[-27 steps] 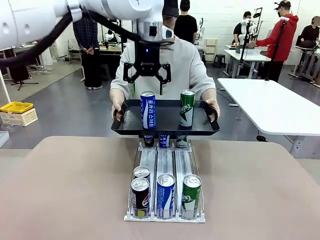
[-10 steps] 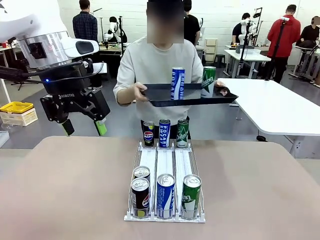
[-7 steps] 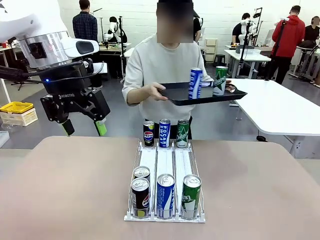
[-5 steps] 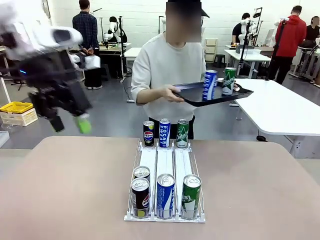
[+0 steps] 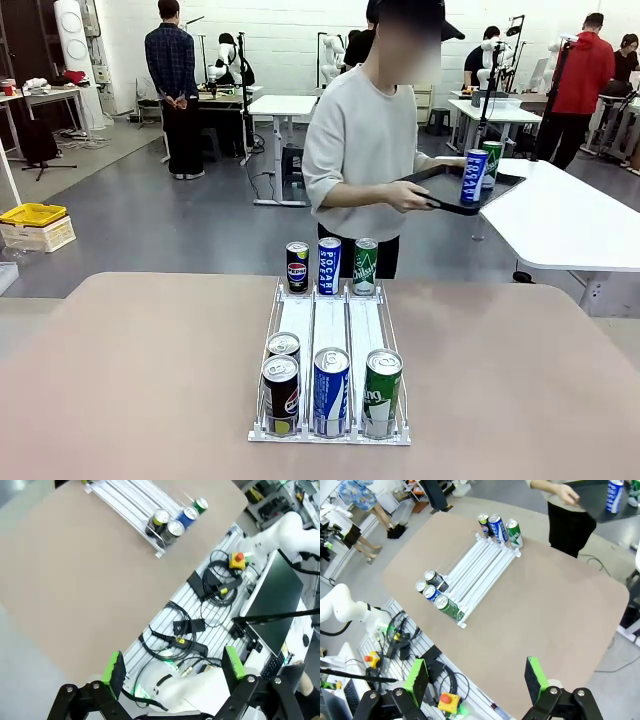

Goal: Retrieve and hand over the desired beverage to the person.
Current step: Place the picked can on the Handle tray extended by the person.

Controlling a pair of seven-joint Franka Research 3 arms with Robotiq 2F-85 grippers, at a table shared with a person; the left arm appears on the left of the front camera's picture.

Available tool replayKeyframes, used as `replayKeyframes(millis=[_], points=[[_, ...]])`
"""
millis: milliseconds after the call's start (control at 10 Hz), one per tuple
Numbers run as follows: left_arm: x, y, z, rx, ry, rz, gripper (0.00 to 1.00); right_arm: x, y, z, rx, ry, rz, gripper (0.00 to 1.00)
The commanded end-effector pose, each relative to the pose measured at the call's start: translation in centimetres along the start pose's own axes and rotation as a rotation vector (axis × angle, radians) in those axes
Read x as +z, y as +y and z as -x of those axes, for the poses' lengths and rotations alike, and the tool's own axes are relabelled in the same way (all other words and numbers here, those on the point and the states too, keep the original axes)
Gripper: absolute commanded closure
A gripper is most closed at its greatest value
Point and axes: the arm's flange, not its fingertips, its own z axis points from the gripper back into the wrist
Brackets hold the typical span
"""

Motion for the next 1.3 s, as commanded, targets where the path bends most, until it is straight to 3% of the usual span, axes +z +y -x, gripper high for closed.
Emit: replayKeyframes(millis=[0, 100, 300, 400, 800, 900, 1200], points=[[-1.9, 2.1, 2.0, 0.001, -0.133, -0.023, 0.00, -0.1, 0.1, -0.1, 0.015, -0.018, -0.027, 0.00], [-1.9, 2.7, 2.5, 0.003, -0.165, -0.045, 0.00, -0.1, 0.1, -0.1, 0.015, -0.018, -0.027, 0.00], [-2.7, 2.8, 2.9, 0.068, -0.253, -0.267, 0.00, -0.1, 0.1, -0.1, 0.015, -0.018, -0.027, 0.00], [-3.3, 2.9, 2.5, 0.072, -0.277, -0.317, 0.00, -0.1, 0.1, -0.1, 0.015, -0.018, -0.027, 0.00], [-3.6, 2.9, 1.3, 0.077, -0.256, -0.201, 0.00, -0.1, 0.1, -0.1, 0.015, -0.018, -0.027, 0.00], [-3.4, 3.0, 1.6, 0.053, -0.279, -0.282, 0.00, -0.1, 0.1, -0.1, 0.015, -0.018, -0.027, 0.00], [-3.4, 3.0, 1.6, 0.053, -0.279, -0.282, 0.00, -0.1, 0.1, -0.1, 0.015, -0.018, -0.027, 0.00]])
